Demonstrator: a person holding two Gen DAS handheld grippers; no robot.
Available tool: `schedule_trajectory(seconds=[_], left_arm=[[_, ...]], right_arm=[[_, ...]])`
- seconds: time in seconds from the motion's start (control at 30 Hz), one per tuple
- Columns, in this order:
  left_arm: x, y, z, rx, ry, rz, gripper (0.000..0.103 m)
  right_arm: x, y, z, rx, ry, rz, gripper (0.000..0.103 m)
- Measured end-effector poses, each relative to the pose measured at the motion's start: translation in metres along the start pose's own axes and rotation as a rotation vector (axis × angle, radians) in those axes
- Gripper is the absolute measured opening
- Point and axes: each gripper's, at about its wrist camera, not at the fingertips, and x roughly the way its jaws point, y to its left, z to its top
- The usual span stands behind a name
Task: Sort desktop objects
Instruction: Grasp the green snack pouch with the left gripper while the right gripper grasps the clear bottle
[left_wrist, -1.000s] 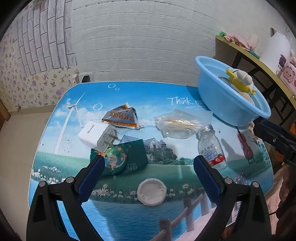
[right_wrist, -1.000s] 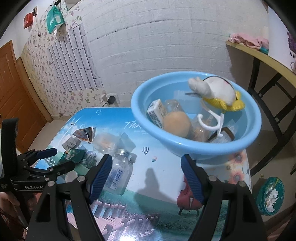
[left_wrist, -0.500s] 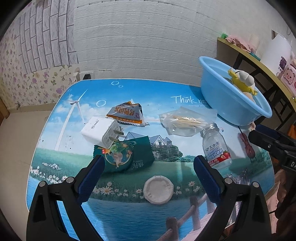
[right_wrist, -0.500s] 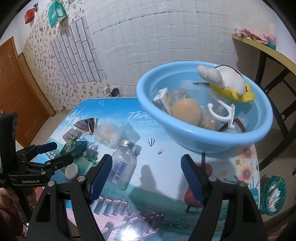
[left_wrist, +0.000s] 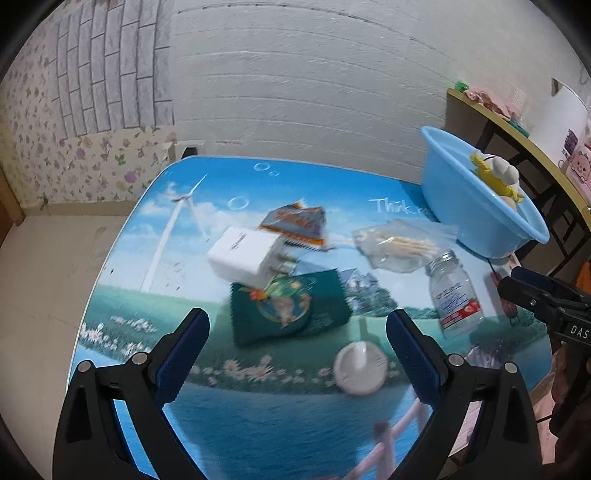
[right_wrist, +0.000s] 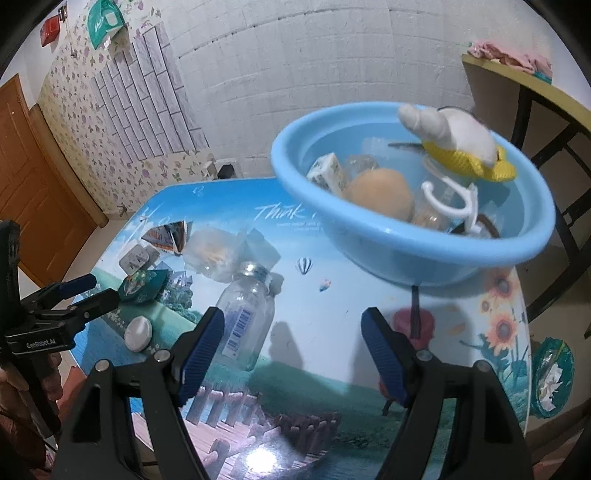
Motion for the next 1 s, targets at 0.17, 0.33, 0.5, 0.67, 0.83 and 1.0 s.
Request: schedule_trajectory(seconds=[0.17, 0.33, 0.5, 0.67, 0.83, 1.0], left_arm=[[0.000, 0.013, -0.006, -0.017, 0.008, -0.005, 0.097], [0.005, 0.013, -0.008, 0.003, 0.008, 0.002, 0.097], [0.028, 0.012, -0.007, 0.013, 0.063, 0.017, 0.097], [0.038, 0.007, 0.000, 0.039, 0.044, 0.019, 0.097], [0.041, -0.006, 0.001, 0.151, 0.018, 0.074, 0.057], [0.038, -0.001, 0.004, 0.127, 0.027, 0.033, 0.048]], right_arm=[[0.007, 0.012, -0.002, -0.025, 0.020, 0.004, 0.077], [0.014, 0.027, -0.003, -0.061, 0.041, 0.009, 0.077], [0.024, 0.039, -0.005, -0.086, 0.070, 0.007, 0.077], [0.031, 0.045, -0.005, -0.097, 0.089, -0.013, 0.077], [0.040, 0.050, -0.004, -0.118, 0.101, -0.041, 0.077], [0.050, 0.050, -0.006, -0.113, 0.124, -0.040, 0.076]])
